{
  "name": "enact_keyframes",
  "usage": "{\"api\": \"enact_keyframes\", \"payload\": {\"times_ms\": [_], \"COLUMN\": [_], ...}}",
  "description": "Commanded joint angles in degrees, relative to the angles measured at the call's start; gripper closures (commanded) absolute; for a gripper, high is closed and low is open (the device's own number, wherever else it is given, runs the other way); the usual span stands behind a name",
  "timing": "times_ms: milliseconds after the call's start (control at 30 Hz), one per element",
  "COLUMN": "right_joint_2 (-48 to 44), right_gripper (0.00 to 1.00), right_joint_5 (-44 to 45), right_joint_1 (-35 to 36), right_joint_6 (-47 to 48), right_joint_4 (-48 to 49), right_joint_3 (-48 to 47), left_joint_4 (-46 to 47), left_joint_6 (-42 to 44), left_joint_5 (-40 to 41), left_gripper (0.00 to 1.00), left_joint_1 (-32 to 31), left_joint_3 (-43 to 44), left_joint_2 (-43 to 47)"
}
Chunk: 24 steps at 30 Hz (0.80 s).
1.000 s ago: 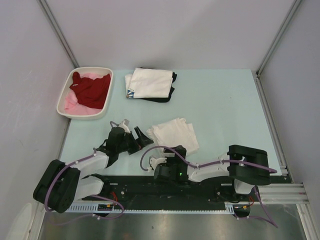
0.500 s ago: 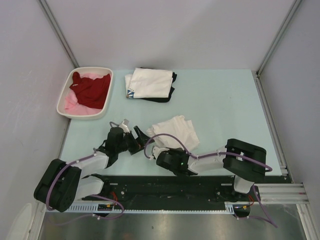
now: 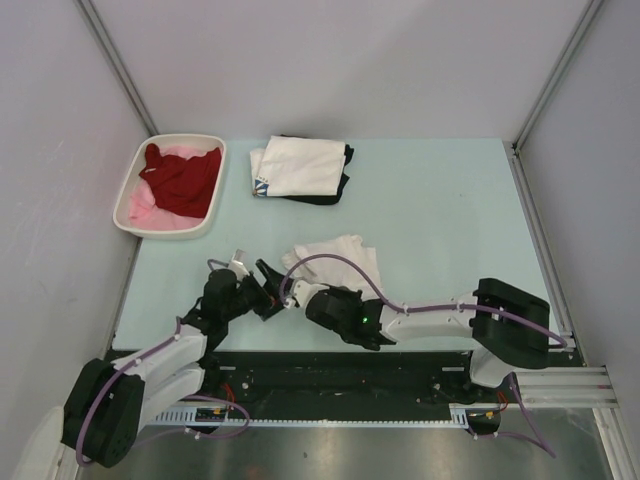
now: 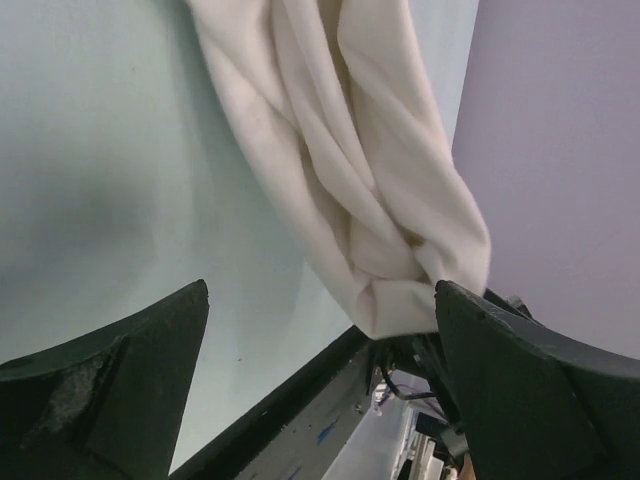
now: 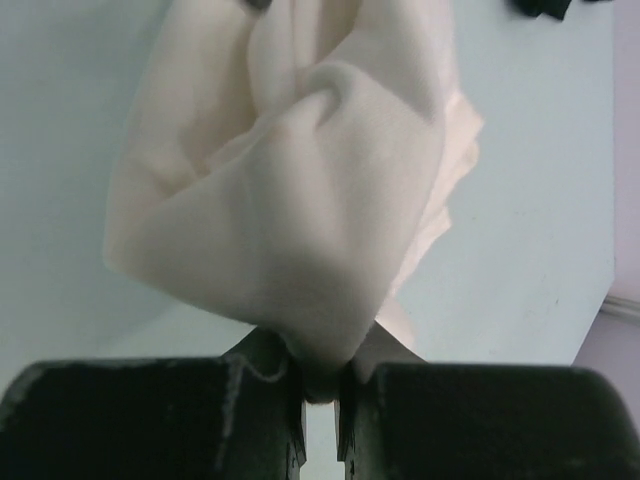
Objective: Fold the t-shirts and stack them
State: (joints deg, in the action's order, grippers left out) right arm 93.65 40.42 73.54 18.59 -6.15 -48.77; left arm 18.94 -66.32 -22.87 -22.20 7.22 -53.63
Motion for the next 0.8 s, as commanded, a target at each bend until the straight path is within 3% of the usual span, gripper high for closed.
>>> {"api": "enact_keyframes", "payload": {"times_ms": [0, 300, 433, 533, 767], "right_joint_2": [-4.52, -5.32, -4.44, -3.47, -1.1], "right_gripper": [1.0, 1.0, 1.0, 1.0, 1.0], "right_joint_5": [0.36, 2.2, 2.38, 2.12, 0.97], "right_joint_1": [1.78, 4.24, 4.95, 5.04, 4.86], "right_joint_6": [0.66, -1.36, -2.33, -2.68, -3.03], "right_joint_4": [0.0, -4.04, -4.66, -4.4, -3.08], "right_joint_3": [-4.57, -5.28, -5.37, -5.28, -5.28], "left_joint_4": [3.37, 14.62, 18.59, 16.67, -2.29], "left_joint_6": [-4.86, -9.69, -14.87, -17.08, -20.69], "left_joint_5": [0.11, -1.55, -2.18, 1.51, 6.78], "left_gripper": [0.0, 0.0, 0.0, 0.0, 0.0], "left_joint_1": [0.31, 0.22, 0.05, -0.3, -0.83], "left_joint_3": [-0.89, -0.1, -3.69, -6.78, -11.36], "left_joint_2": [0.63, -10.61, -10.8, -3.35, 25.53]}}
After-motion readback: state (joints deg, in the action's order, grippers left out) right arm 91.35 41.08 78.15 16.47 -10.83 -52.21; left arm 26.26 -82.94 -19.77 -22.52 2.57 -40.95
